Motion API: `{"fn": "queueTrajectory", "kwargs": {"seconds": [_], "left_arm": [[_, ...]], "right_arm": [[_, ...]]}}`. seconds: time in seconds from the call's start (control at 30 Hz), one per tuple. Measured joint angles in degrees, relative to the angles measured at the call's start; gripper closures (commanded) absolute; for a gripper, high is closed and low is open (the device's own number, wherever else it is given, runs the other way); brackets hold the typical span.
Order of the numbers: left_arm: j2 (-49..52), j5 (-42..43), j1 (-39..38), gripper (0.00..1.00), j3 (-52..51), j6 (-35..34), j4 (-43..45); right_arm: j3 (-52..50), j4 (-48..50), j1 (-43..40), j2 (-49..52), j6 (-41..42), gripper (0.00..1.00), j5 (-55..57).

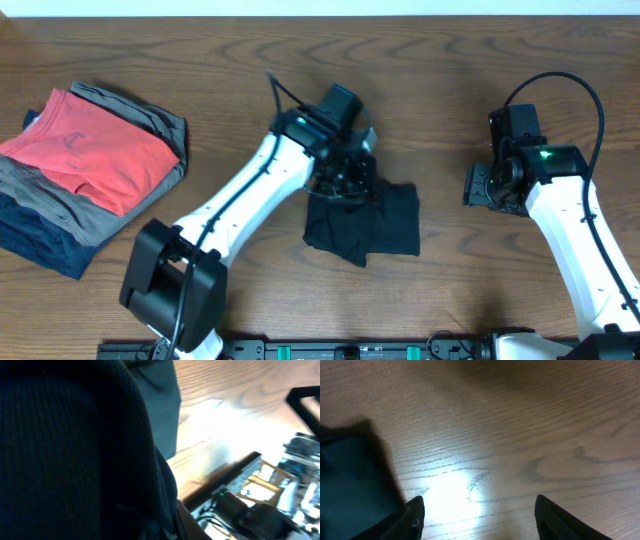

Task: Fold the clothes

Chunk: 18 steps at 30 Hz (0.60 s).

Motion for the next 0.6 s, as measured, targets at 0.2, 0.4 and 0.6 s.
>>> {"fn": "queueTrajectory", "kwargs": {"seconds": [0.2, 0.4, 0.6], "left_arm": [[0.0, -6.5, -3.7, 0.79, 0.0, -1.2, 2.4], [0.0, -8.7, -5.9, 0.56, 0.0, -1.7, 6.5], [-0.1, -7.8, -6.9, 0.49, 0.0, 0.0, 6.6]], "right_arm": [[0.0, 0.0, 0.0, 0.0, 0.0, 0.32, 0.0], [0.0, 0.0, 0.0, 0.0, 0.0, 0.3, -0.1], [0.0, 2.4, 0.0, 0.0, -2.1, 0.27, -3.0]]}}
